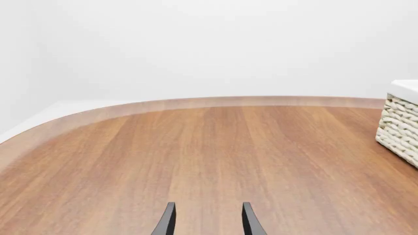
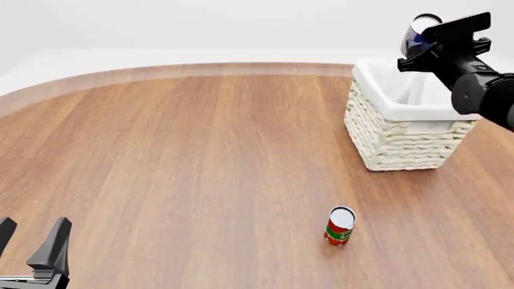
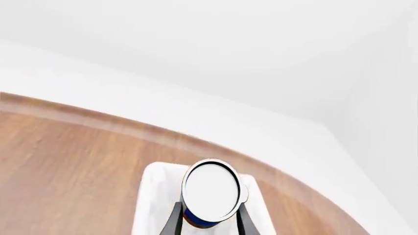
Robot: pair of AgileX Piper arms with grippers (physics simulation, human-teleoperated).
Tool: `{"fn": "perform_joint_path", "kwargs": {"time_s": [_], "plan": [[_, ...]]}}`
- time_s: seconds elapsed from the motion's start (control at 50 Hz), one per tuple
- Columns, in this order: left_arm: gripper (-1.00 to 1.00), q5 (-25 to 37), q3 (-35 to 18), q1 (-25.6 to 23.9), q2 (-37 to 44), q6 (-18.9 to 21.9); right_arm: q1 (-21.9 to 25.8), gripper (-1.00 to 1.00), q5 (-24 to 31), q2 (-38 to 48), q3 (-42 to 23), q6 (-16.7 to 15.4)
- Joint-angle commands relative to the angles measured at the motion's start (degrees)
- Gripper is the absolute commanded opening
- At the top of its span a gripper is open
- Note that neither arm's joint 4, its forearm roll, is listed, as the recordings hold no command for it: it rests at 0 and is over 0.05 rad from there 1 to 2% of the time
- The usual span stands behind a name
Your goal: Pick up the alphabet soup and the cream cheese box, and put them in the basket.
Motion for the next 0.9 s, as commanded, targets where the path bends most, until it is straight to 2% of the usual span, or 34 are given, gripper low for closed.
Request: {"fn": "perform_joint_path", "kwargs": {"time_s": [0.02,0.4,0.72,0.9], "plan": [[1.00,0.00,0.00,0.00,0.00,0.00,-1.10,-1.00,2.62,1.24,-2.57,0.08],[1.00,0.00,0.00,0.00,0.00,0.00,-1.94,-1.00,7.85,3.96,-6.26,-0.59],[1.00,0.00,0.00,0.00,0.00,0.00,-2.38,-1.00,14.45,7.59,-11.08,-1.26],[1.00,0.00,0.00,0.00,0.00,0.00,-2.84,-1.00,17.15,9.24,-12.98,-2.68]]}}
